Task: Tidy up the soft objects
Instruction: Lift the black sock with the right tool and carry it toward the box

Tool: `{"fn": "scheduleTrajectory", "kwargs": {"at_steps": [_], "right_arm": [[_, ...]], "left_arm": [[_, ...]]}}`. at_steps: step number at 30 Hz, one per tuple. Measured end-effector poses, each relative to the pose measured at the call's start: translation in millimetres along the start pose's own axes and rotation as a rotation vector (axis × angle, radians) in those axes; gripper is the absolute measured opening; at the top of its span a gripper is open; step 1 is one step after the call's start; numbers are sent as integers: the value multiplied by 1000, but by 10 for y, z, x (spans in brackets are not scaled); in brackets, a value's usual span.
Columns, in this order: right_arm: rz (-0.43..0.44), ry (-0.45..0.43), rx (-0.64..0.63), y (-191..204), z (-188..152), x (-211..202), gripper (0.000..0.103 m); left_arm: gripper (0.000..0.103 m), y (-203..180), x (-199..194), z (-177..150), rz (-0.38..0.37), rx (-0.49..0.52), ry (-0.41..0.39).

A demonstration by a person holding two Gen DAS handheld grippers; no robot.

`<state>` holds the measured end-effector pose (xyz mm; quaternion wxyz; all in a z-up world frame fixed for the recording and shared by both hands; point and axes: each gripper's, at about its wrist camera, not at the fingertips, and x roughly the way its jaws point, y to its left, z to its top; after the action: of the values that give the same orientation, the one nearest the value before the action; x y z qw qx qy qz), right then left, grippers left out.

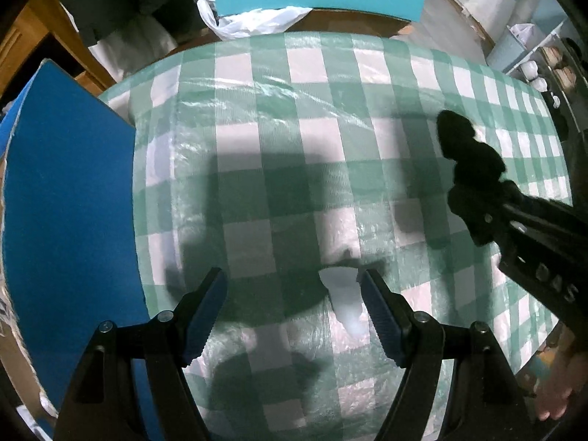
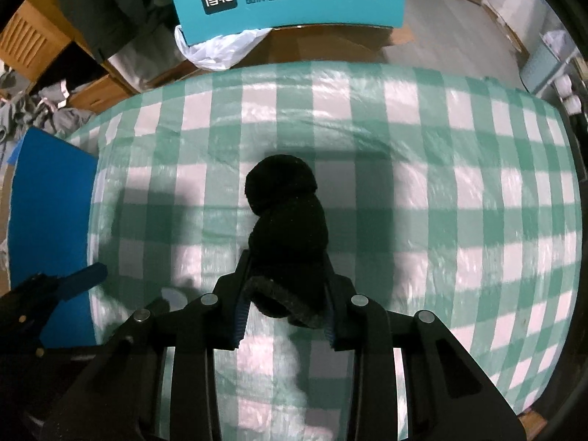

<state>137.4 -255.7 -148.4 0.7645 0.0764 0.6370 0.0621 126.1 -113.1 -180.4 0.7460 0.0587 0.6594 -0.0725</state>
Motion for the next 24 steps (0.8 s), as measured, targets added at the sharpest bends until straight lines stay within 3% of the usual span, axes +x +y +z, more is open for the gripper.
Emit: {"fn": "scheduleTrajectory", "kwargs": {"at_steps": [5,16,18,24], "right_arm": [[11,1,19,-68,-150,-47,31],[29,-6,21,-126,-363,-98,31],[23,-10,19,-133,-385,-108,31],[25,-19,30,-191,-407,-157,31]], "left_arm": [[67,-51,89,-37,-16,-5,26],[66,-264,180,-34,-4,26,26],[62,-305,183,-41,10,36,20],[38,-334,150,-78,26,34,9]]}}
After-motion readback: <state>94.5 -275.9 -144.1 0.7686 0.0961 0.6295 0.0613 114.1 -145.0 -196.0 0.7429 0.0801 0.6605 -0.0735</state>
